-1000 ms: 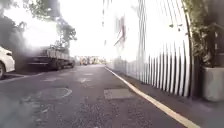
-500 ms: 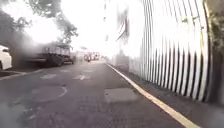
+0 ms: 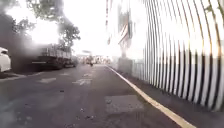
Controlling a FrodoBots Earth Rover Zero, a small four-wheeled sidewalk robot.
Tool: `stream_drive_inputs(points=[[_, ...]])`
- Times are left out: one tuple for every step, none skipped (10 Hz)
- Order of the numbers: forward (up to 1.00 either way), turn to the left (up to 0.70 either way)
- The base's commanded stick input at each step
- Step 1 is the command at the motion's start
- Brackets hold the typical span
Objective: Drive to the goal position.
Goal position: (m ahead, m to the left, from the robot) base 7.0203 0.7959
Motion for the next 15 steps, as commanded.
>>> stream_drive_inputs(points=[[0.45, 0.00], [0.45, 0.00], [0.45, 0.00], [0.45, 0.00], [0.45, 0.00], [0.45, 0.00], [0.45, 0.00], [0.45, 0.00], [0.45, 0.02], [0.45, 0.04], [0.45, 0.27], [0.45, 0.26], [0.45, 0.00], [0.45, 0.00], [0.45, 0.00]])
